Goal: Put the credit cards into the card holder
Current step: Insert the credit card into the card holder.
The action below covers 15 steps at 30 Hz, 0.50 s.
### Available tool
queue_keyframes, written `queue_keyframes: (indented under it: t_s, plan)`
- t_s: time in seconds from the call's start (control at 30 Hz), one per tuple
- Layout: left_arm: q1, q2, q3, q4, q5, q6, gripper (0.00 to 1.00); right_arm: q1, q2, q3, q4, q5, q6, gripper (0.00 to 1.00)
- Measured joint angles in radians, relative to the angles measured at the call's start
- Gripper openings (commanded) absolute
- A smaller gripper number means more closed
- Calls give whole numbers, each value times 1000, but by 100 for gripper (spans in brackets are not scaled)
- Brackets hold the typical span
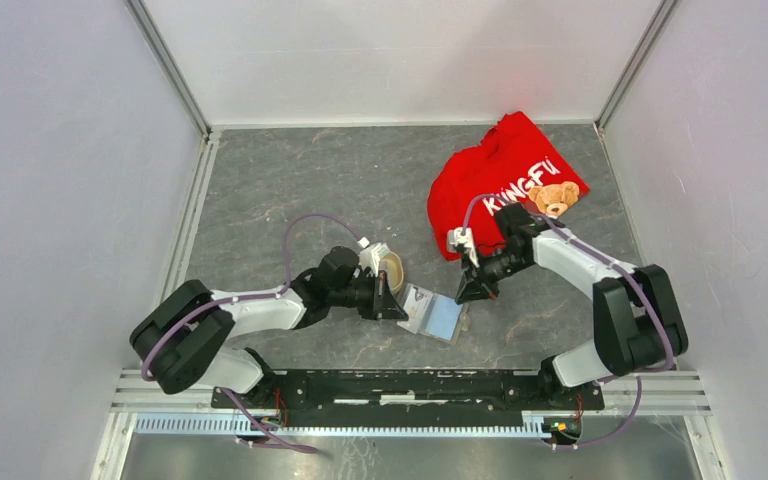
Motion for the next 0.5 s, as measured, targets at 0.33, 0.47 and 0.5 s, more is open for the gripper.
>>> queue_keyframes:
  t_s: [0.33,0.47,0.5]
  plan:
    - [-2,140,98,-8,-20,0,2,113,143,0,25,92,56,5]
    - [-24,184,131,-26,-24,1,2,113,147,0,37,115,72,5]
    - [-34,195,144,-35,-31,2,2,113,148,0,40,121,75,5]
